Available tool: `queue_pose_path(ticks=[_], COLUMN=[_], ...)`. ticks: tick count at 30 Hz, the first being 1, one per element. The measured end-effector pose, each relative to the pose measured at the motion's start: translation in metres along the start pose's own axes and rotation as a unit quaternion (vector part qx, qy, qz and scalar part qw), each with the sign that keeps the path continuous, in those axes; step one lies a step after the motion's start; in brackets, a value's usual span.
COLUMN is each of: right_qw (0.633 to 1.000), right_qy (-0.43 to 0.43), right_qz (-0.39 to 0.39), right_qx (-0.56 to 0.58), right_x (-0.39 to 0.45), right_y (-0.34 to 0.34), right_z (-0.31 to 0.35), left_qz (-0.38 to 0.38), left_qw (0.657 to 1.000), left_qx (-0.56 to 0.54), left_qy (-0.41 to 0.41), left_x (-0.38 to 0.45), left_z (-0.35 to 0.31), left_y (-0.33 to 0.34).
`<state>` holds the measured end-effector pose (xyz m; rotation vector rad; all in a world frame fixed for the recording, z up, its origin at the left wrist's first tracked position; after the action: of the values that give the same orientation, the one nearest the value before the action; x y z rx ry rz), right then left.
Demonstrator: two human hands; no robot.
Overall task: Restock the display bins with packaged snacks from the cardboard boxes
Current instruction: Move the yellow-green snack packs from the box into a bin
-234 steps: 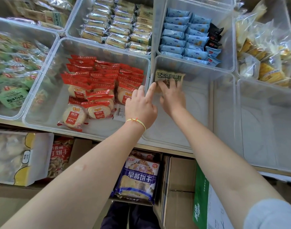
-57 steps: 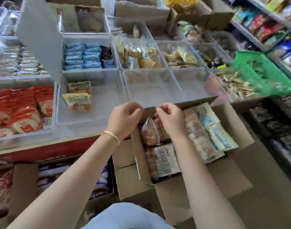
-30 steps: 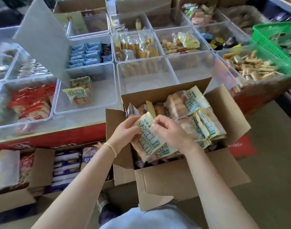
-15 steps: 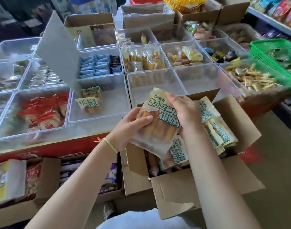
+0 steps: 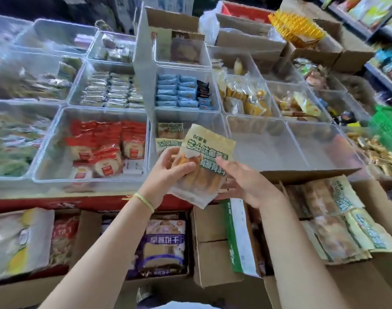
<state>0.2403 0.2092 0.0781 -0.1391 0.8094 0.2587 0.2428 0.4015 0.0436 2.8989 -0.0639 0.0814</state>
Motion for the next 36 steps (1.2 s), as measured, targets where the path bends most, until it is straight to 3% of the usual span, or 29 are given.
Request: queue_pose_path(ticks=[5,8,10,13,17,19,25,30,36], right_qw=[0.999,0.999,0.991,0.969,0.962,0.953,0.956,0.938,0.922], right_qy=[0.026,-0.029,-0.079,-0.124,-0.072,-0.049,0.019,0.059,0.054], right_qz=[0.019,-0.03,-0.102,-0.189,-0.151,-0.127,-0.154,-0.152,-0.237], right_qx=[-0.028,-0.01,-0.033,-0.097,-0.216,-0.269,-0.249,-0.306,-0.301], right_x=[0.037,0.062,0.08,0.108,0.157,0.187,0.267,0.292,0.289], right_y=[0.041,0.043,0.037,0.026,0.03,0.04,0.054,0.055,0.05], right_z=[0.021,0.038,0.049,0.058,0.045,0.032,0.008,0.005,0.005], left_qz=[-0.006,0.011,-0.012,-0.052,0.027,0.026,0.0,0.004,-0.007], left_qw=[0.998,0.994,0.982,0.914,0.824,0.819,0.815,0.814,0.805], left_qx=[0.061,0.103,0.181,0.403,0.558,0.561,0.572,0.573,0.587], left_qy=[0.013,0.035,0.056,0.022,-0.097,-0.118,-0.096,-0.091,-0.092], left_x=[0.034,0.058,0.071,0.08,0.08,0.081,0.093,0.092,0.092], left_z=[0.004,0.014,0.029,0.063,0.111,0.121,0.122,0.123,0.123], left_y=[-0.044,-0.054,-0.067,-0.097,-0.11,-0.109,-0.111,-0.109,-0.107])
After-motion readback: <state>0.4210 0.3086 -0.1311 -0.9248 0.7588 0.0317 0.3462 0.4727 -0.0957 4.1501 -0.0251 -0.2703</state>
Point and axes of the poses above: each hand's wrist, its own x-axis towards the middle knuckle, its own y-axis out of the palm, z = x × y, the point moved 5 cm from there along x, towards the middle knuckle, and after that the axes turned 15 degrees about y, right-handed, at the moved point
